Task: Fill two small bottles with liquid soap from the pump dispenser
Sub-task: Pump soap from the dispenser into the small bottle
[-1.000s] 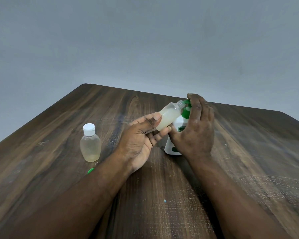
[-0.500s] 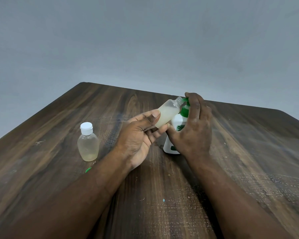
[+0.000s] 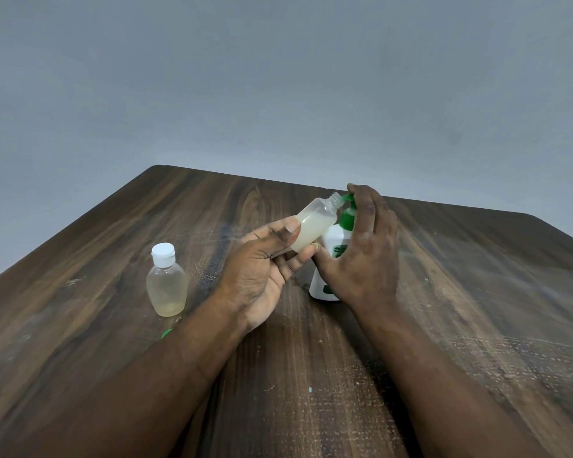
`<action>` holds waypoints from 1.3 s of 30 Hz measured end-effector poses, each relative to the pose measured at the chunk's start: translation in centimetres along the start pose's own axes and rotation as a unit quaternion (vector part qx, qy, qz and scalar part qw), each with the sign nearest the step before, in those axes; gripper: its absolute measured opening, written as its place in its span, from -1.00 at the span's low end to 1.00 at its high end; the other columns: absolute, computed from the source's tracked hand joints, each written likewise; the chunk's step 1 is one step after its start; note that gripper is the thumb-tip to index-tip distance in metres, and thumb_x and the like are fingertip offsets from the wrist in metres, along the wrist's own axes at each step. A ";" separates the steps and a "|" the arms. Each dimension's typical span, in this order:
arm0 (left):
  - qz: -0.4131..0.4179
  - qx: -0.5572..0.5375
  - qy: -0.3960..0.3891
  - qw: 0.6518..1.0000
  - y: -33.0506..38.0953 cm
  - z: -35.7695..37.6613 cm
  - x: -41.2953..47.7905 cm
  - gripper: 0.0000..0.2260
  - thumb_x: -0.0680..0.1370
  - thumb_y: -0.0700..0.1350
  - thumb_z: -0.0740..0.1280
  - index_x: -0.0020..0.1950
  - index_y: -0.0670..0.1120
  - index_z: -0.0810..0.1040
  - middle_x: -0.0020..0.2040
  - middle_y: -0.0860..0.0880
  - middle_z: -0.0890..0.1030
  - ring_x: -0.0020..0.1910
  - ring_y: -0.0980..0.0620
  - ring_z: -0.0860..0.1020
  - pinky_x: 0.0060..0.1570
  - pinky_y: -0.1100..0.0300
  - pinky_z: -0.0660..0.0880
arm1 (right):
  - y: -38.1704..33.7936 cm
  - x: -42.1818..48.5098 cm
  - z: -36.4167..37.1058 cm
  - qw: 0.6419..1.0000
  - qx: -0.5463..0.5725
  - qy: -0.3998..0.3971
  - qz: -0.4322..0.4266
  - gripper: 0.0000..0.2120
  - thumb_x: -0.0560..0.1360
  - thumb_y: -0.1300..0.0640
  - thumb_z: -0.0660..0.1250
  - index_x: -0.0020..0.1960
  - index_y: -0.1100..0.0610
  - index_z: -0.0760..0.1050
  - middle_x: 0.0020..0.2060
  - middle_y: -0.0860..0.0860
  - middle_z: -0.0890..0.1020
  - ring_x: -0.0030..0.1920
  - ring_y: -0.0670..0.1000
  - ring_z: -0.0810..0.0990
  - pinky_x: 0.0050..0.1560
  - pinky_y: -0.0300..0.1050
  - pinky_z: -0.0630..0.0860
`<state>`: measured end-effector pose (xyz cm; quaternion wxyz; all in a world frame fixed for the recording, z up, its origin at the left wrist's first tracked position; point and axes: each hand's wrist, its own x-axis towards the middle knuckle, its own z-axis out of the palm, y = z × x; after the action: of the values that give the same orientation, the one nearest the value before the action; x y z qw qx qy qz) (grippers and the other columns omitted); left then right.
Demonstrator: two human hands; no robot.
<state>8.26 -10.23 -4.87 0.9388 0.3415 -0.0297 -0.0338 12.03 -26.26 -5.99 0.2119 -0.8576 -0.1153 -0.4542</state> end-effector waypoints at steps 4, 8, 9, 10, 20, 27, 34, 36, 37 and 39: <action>0.003 0.003 0.005 1.000 0.1 0.0 0.0 -0.64 0.52 -0.20 0.45 0.25 -0.36 0.59 0.21 -0.32 0.67 0.11 -0.17 0.66 -0.13 0.20 0.66 | -0.1 -0.3 0.2 1.000 -0.003 0.008 0.008 -0.11 0.37 -0.29 0.36 0.56 0.14 0.30 0.46 0.13 0.44 0.38 0.13 0.38 0.31 0.19 0.47; 0.005 0.006 0.009 1.000 0.1 0.0 -0.1 -0.61 0.49 -0.18 0.47 0.25 -0.35 0.60 0.21 -0.30 0.67 0.12 -0.16 0.66 -0.11 0.20 0.66 | 0.0 -0.5 0.2 1.000 -0.009 0.003 0.012 -0.10 0.37 -0.32 0.35 0.56 0.13 0.30 0.46 0.14 0.44 0.38 0.12 0.37 0.29 0.19 0.48; 0.004 0.007 0.009 1.000 0.1 -0.1 -0.1 -0.61 0.48 -0.18 0.47 0.25 -0.35 0.60 0.21 -0.30 0.67 0.12 -0.16 0.67 -0.10 0.20 0.66 | 0.1 -0.5 0.2 1.000 -0.010 0.000 0.013 -0.10 0.37 -0.33 0.35 0.57 0.13 0.29 0.46 0.13 0.44 0.39 0.13 0.37 0.29 0.19 0.48; 0.004 0.007 0.009 1.000 0.1 -0.1 0.0 -0.61 0.49 -0.18 0.47 0.25 -0.35 0.60 0.21 -0.30 0.67 0.12 -0.16 0.67 -0.10 0.20 0.66 | 0.1 -0.4 0.2 1.000 -0.009 -0.004 0.011 -0.10 0.37 -0.33 0.35 0.57 0.12 0.29 0.46 0.13 0.43 0.39 0.13 0.38 0.30 0.19 0.48; -0.001 -0.003 -0.001 1.000 0.1 0.2 0.0 -0.66 0.51 -0.21 0.44 0.23 -0.35 0.61 0.12 -0.23 0.72 0.10 -0.13 0.69 -0.08 0.17 0.68 | 0.0 -0.2 0.2 1.000 0.014 -0.004 0.010 -0.11 0.37 -0.24 0.40 0.59 0.11 0.26 0.50 0.11 0.40 0.43 0.15 0.39 0.35 0.24 0.48; 0.001 0.004 0.001 1.000 0.0 0.1 0.0 -0.66 0.48 -0.20 0.45 0.21 -0.34 0.61 0.07 -0.20 0.74 0.03 -0.07 0.71 -0.07 0.18 0.68 | 0.3 -0.5 0.3 1.000 -0.008 -0.001 0.010 -0.11 0.39 -0.29 0.38 0.57 0.16 0.30 0.47 0.14 0.44 0.41 0.16 0.43 0.37 0.18 0.46; -0.005 0.006 -0.006 1.000 0.0 0.3 -0.2 -0.74 0.53 -0.22 0.43 0.17 -0.32 0.63 0.04 -0.19 0.74 0.00 -0.06 0.72 -0.05 0.17 0.69 | 0.0 -0.2 0.0 1.000 0.011 -0.003 0.006 -0.10 0.35 -0.23 0.38 0.59 0.12 0.26 0.50 0.12 0.41 0.43 0.17 0.41 0.36 0.17 0.45; -0.005 0.003 -0.005 1.000 0.0 0.3 -0.2 -0.75 0.55 -0.23 0.42 0.18 -0.32 0.62 0.04 -0.19 0.74 0.01 -0.06 0.72 -0.01 0.15 0.69 | -0.1 -0.2 0.0 1.000 0.009 0.000 0.007 -0.11 0.36 -0.21 0.41 0.58 0.12 0.25 0.50 0.13 0.41 0.43 0.16 0.41 0.37 0.16 0.44; -0.005 0.001 -0.003 1.000 -0.1 0.4 -0.2 -0.74 0.56 -0.24 0.42 0.20 -0.33 0.62 0.06 -0.20 0.74 0.02 -0.06 0.72 0.00 0.15 0.69 | -0.1 -0.2 0.0 1.000 0.007 0.004 0.007 -0.11 0.36 -0.21 0.43 0.57 0.11 0.25 0.49 0.13 0.42 0.43 0.16 0.41 0.37 0.16 0.43; -0.005 0.000 0.002 1.000 -0.1 0.4 -0.2 -0.72 0.55 -0.24 0.43 0.22 -0.34 0.61 0.10 -0.22 0.73 0.04 -0.08 0.71 -0.01 0.15 0.69 | 0.0 -0.4 0.1 1.000 0.006 0.011 0.010 -0.12 0.37 -0.23 0.42 0.56 0.13 0.25 0.47 0.14 0.43 0.41 0.16 0.42 0.36 0.16 0.44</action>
<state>8.02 -10.52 -4.59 0.9385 0.3422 -0.0261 -0.0383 11.89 -26.16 -6.37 0.2231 -0.8522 -0.1068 -0.4610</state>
